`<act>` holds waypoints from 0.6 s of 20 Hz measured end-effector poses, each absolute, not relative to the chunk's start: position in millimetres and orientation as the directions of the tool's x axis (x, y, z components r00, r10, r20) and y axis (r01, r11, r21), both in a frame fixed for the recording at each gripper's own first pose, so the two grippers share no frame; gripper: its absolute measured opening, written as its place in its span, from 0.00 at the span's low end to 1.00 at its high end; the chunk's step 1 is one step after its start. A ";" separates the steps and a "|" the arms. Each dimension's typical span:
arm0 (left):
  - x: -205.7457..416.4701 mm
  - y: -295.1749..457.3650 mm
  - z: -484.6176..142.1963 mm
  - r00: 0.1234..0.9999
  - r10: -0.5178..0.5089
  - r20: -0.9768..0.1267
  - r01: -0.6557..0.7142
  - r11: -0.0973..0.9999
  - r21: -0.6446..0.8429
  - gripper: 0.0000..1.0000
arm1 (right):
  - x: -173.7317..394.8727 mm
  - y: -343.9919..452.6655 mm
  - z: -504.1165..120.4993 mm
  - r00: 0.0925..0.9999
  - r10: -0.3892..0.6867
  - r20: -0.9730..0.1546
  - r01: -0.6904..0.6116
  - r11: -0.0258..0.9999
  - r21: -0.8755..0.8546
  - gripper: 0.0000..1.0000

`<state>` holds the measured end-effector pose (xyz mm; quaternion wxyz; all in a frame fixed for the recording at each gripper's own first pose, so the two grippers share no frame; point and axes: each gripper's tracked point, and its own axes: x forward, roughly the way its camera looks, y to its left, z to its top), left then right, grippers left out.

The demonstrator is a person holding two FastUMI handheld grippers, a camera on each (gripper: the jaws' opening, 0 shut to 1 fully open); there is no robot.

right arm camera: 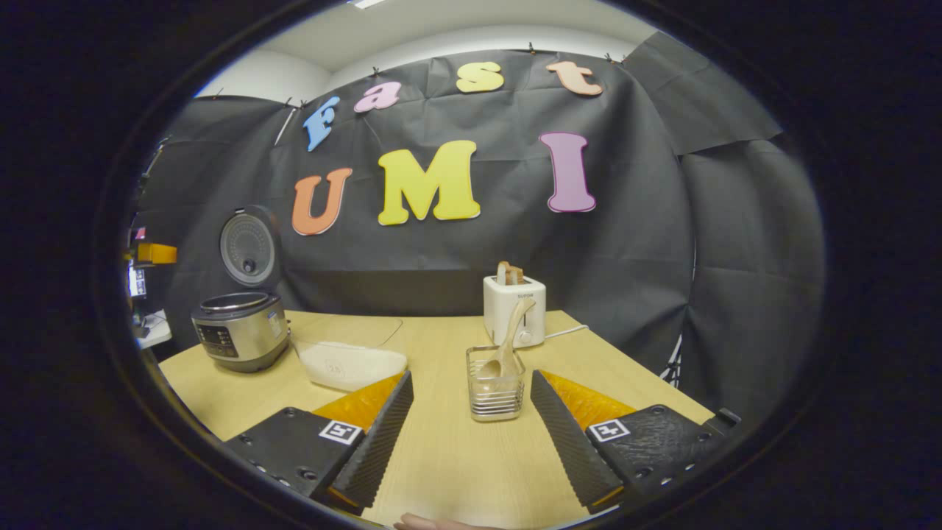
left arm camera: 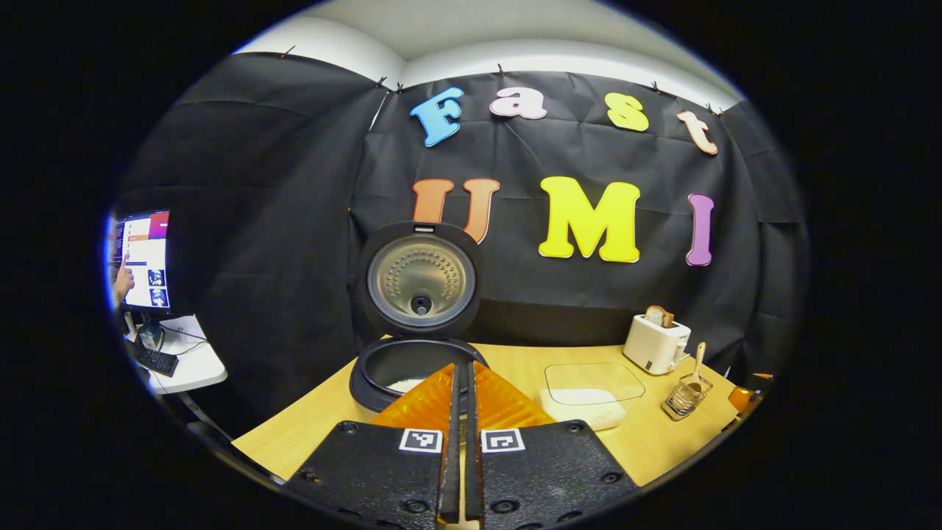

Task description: Close the left gripper, press the button to open the rice cooker; take a wooden spoon from the chopstick holder with the right hand, scoop a spoonful of rice and pour it into the rice cooker, then put the wooden spoon back into the chopstick holder.

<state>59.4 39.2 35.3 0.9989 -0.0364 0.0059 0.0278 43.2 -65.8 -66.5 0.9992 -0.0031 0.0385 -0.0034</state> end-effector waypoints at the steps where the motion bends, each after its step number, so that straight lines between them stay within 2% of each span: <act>1: 52.9 32.0 35.3 0.999 0.050 -0.002 -0.050 0.997 -0.064 0.06 | 46.0 -69.5 -62.8 0.997 -0.012 -0.070 0.012 1.000 0.000 0.96; 4: 36.5 13.4 34.1 0.999 0.025 0.035 -0.024 0.999 -0.036 0.11 | 60.7 -80.7 -54.5 0.998 -0.027 -0.061 0.027 1.000 0.000 0.92; 6: 29.8 -0.1 28.8 0.999 0.008 0.050 -0.007 1.000 -0.017 0.25 | 77.8 -85.8 -48.1 0.997 -0.031 -0.069 0.030 1.000 -0.006 0.92; 7: 26.5 -0.3 22.8 0.999 0.019 0.050 -0.019 1.000 -0.006 0.43 | 87.0 -89.9 -43.4 0.997 -0.033 -0.074 0.033 0.999 -0.002 0.96; 8: 25.0 -1.5 17.9 0.999 0.025 0.047 -0.025 1.000 0.003 0.42 | 97.2 -93.3 -39.2 0.996 -0.031 -0.082 0.032 0.999 0.003 0.92; 9: 23.3 -5.9 12.8 0.999 0.026 0.039 -0.027 1.000 0.014 0.44 | 107.5 -96.0 -34.6 0.995 -0.030 -0.092 0.031 0.999 0.011 0.96; 10: 24.9 -7.7 8.6 0.999 0.029 0.040 -0.030 0.999 0.028 0.55 | 118.9 -98.2 -30.4 0.995 -0.026 -0.100 0.028 0.999 0.021 0.92; 11: 26.1 -10.8 4.6 0.999 0.026 0.033 -0.027 0.999 0.024 0.67 | 131.2 -99.5 -25.6 0.994 -0.023 -0.108 0.026 0.999 0.026 0.95; 12: 26.9 -14.8 1.1 1.000 0.015 0.027 -0.016 1.000 0.016 0.78 | 143.7 -104.4 -25.2 0.992 -0.033 -0.121 0.036 0.999 0.028 0.92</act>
